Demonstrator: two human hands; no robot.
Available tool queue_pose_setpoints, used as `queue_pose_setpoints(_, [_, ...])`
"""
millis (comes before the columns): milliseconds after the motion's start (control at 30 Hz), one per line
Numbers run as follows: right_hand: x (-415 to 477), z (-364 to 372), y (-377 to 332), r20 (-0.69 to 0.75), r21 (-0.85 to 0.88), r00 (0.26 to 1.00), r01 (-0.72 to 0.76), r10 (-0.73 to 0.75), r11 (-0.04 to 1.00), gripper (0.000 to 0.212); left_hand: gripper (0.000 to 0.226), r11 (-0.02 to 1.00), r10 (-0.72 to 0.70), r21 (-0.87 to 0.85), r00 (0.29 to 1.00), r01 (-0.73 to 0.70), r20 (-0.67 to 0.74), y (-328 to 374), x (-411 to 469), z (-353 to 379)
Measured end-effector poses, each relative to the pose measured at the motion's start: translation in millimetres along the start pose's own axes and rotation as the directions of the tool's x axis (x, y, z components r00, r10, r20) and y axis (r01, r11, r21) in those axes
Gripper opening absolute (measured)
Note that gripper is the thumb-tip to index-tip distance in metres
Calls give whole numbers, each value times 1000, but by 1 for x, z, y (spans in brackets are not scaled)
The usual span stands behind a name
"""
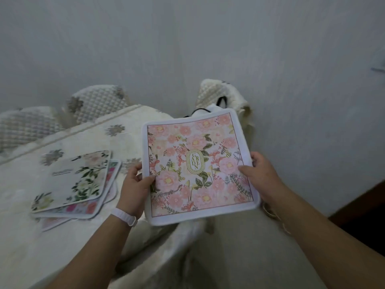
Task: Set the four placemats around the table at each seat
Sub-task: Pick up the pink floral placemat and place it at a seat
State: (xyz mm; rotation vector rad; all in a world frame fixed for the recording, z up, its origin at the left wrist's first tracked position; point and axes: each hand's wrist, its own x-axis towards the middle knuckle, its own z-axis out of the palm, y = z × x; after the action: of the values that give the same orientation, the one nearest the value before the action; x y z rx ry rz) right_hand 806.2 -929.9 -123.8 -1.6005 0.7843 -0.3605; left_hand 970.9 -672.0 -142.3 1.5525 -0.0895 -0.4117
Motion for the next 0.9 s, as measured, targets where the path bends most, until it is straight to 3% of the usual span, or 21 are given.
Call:
queue_pose_setpoints(367, [12, -130, 15, -110, 8, 994, 2, -1, 1000, 21, 29, 999, -20, 30, 997, 18, 77, 1, -15, 136])
queue_pose_setpoints(600, [41, -157, 27, -155, -7, 987, -49, 48, 999, 23, 31, 996, -61, 70, 993, 54, 102, -8, 14, 179])
queue_pose_setpoints(900, [152, -150, 20, -112, -19, 989, -99, 96, 995, 20, 26, 994, -97, 65, 991, 91, 91, -7, 115, 213])
